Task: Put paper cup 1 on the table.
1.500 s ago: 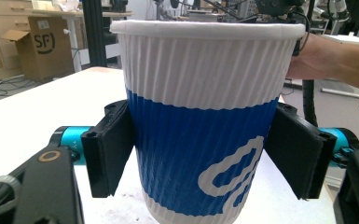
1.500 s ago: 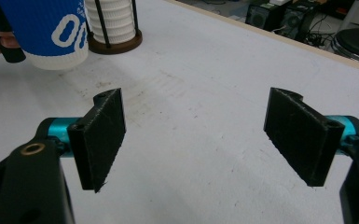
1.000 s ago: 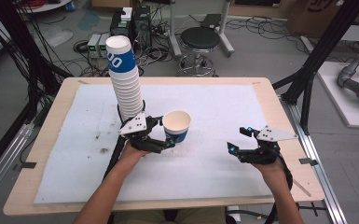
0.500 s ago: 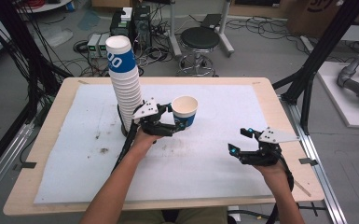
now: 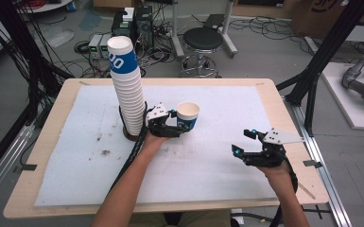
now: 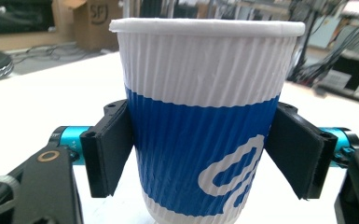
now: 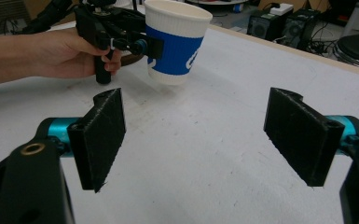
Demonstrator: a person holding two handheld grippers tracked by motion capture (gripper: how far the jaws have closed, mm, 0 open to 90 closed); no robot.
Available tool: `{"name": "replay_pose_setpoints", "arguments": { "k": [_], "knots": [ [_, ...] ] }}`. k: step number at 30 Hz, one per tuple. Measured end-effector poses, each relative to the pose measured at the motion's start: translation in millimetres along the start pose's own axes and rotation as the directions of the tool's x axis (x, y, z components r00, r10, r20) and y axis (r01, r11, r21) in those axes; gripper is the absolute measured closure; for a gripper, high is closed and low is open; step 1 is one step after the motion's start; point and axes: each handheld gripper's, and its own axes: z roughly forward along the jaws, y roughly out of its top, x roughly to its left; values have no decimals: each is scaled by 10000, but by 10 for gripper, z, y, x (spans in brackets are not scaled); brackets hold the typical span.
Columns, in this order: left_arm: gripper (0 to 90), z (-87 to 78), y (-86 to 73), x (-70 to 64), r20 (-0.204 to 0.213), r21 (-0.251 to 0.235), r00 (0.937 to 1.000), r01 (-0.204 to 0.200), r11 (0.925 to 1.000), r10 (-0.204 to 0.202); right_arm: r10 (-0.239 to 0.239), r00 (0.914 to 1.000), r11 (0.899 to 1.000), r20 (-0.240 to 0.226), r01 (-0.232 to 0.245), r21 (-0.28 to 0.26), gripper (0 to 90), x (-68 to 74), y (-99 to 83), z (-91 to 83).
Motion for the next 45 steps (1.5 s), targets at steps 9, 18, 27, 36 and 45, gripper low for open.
{"name": "replay_pose_setpoints", "arguments": {
  "k": [9, 18, 27, 36, 45],
  "knots": [
    [261, 41, 12, -33, -688, 1338, 9964, -403, 9902, 498, -46, 10000, 10000, -69, 46, 0, 213, 30, 12, 13],
    [260, -9, 46, -103, -850, 2101, 9931, -611, 9758, 805, -51, 9999, 10000, -88, 51, 11, 212, 33, 13, 7],
    [253, -103, -12, -115, -905, 2448, 9917, -668, 9673, 914, -68, 9999, 10000, -140, 68, 4, 213, 42, 19, 2],
    [178, -118, -40, -149, -921, 2336, 9951, -141, 9722, 365, -17, 9999, 10000, -165, 18, 34, 213, 36, 14, 3],
    [170, -328, -43, -228, -749, 1971, 9970, -64, 9804, 216, -37, 9999, 10000, -133, 38, 46, 213, 31, 3, -7]
  ]
}}
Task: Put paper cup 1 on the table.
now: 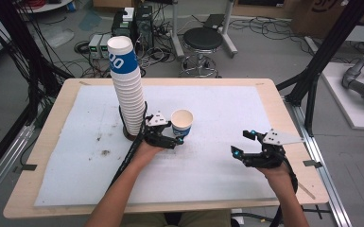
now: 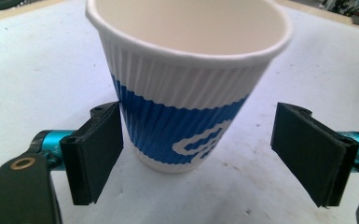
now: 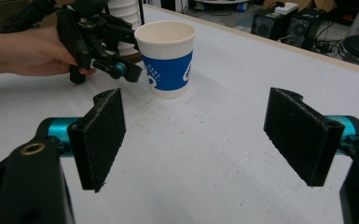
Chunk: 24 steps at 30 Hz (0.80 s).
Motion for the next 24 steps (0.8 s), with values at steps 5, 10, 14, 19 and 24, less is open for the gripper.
{"name": "replay_pose_setpoints", "arguments": {
  "k": [5, 10, 14, 19, 24],
  "knots": [
    [171, -175, -3, -32, 59, -435, 10000, 1, 9991, 2, -45, 10000, 10000, 9, 45, 19, 212, 3, -4, 6],
    [170, -459, 11, -117, 213, -1274, 9997, -127, 9918, 155, -67, 10000, 10000, 33, 67, 42, 212, 15, -11, 2],
    [176, -727, -6, -187, 452, -2008, 9984, -234, 9794, 331, -89, 9999, 10000, 53, 89, 36, 212, 18, -31, 10],
    [173, -953, -41, -187, 613, -2538, 9980, 28, 9673, 132, -175, 9998, 9998, 62, 175, 8, 212, 34, -35, 30],
    [156, -1209, -93, -164, 711, -3075, 9975, 175, 9514, 46, -265, 9995, 9996, 145, 265, -27, 212, 43, -41, 58]
  ]
}}
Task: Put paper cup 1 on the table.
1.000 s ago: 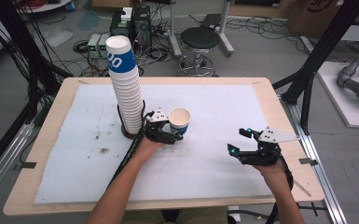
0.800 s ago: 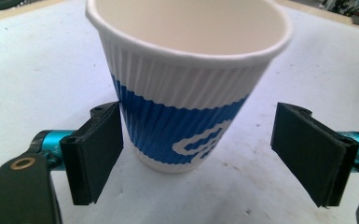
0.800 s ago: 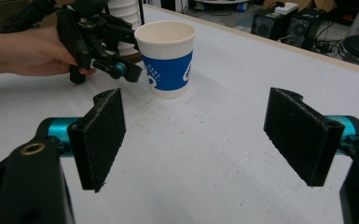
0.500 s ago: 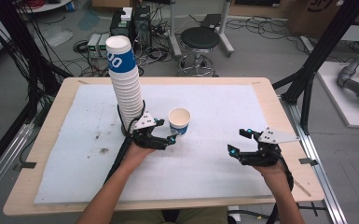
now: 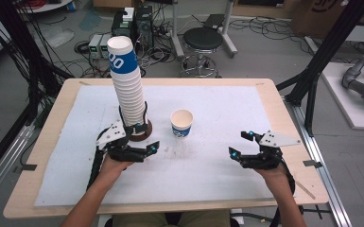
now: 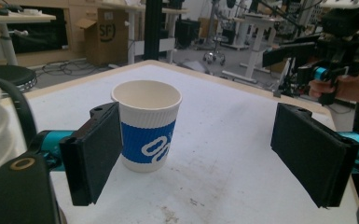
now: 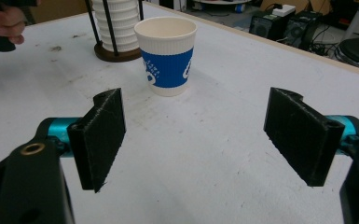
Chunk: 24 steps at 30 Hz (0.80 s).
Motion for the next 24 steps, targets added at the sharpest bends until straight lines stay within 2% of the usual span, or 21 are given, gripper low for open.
{"name": "replay_pose_setpoints", "arguments": {
  "k": [3, 4, 5, 8, 13, 24],
  "knots": [
    [156, -149, 23, -6, -91, -290, 9999, -58, 9996, 55, 23, 10000, 10000, 33, -23, -50, 212, -2, 0, -7],
    [155, -149, 23, -6, -91, -290, 9999, -58, 9996, 55, 23, 10000, 10000, 33, -23, -50, 212, -2, 0, -7],
    [156, -263, 23, -1, -212, -514, 9998, -39, 9987, 28, 61, 10000, 10000, 52, -61, -52, 212, -11, -10, -17],
    [158, -419, 32, 38, -448, -833, 9990, -31, 9965, -6, 137, 9998, 9999, 134, -136, -30, 212, -20, -25, -17],
    [166, -598, 41, 149, -792, -1266, 9960, 307, 9915, -410, 165, 9998, 9998, 130, -166, 105, 212, -13, -30, 7],
    [165, -731, 88, 207, -1165, -1512, 9927, 139, 9884, -318, 135, 9997, 9999, 178, -137, 78, 212, -5, -30, -14]
  ]
}}
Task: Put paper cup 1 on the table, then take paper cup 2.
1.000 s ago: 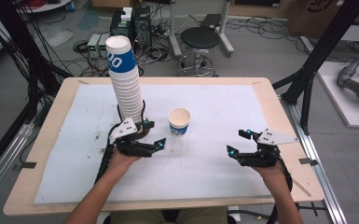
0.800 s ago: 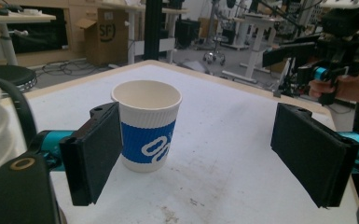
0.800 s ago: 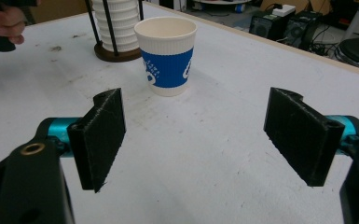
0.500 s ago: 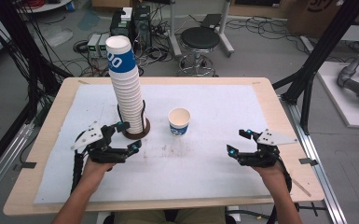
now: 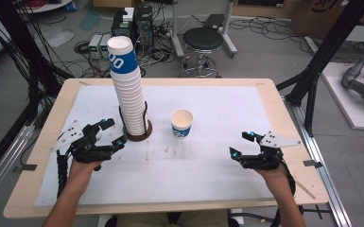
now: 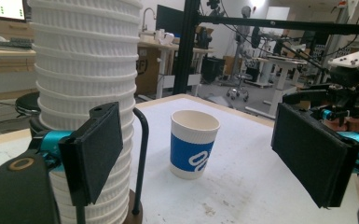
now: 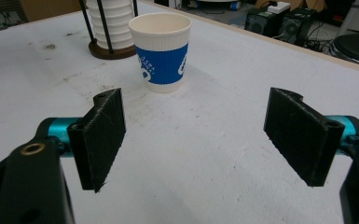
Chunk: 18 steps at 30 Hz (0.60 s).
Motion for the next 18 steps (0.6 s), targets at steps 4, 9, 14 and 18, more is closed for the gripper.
{"name": "replay_pose_setpoints", "arguments": {
  "k": [4, 9, 14, 18],
  "knots": [
    [164, -19, 3, 36, -17, -91, 9998, 205, 9997, -205, 7, 10000, 10000, 54, -7, 1, 212, -6, 1, 5],
    [164, -24, 28, 28, 17, -61, 9997, 236, 9997, -236, 2, 10000, 10000, 16, -2, 34, 212, 8, 2, 8],
    [164, -44, 42, 37, 31, -98, 9996, 274, 9996, -273, 0, 10000, 10000, -85, 0, 60, 212, 13, 9, 20],
    [162, -50, 58, 50, 132, -146, 9982, 592, 9981, -590, 3, 9998, 9999, -192, 0, 165, 212, 22, 5, 31]
  ]
}}
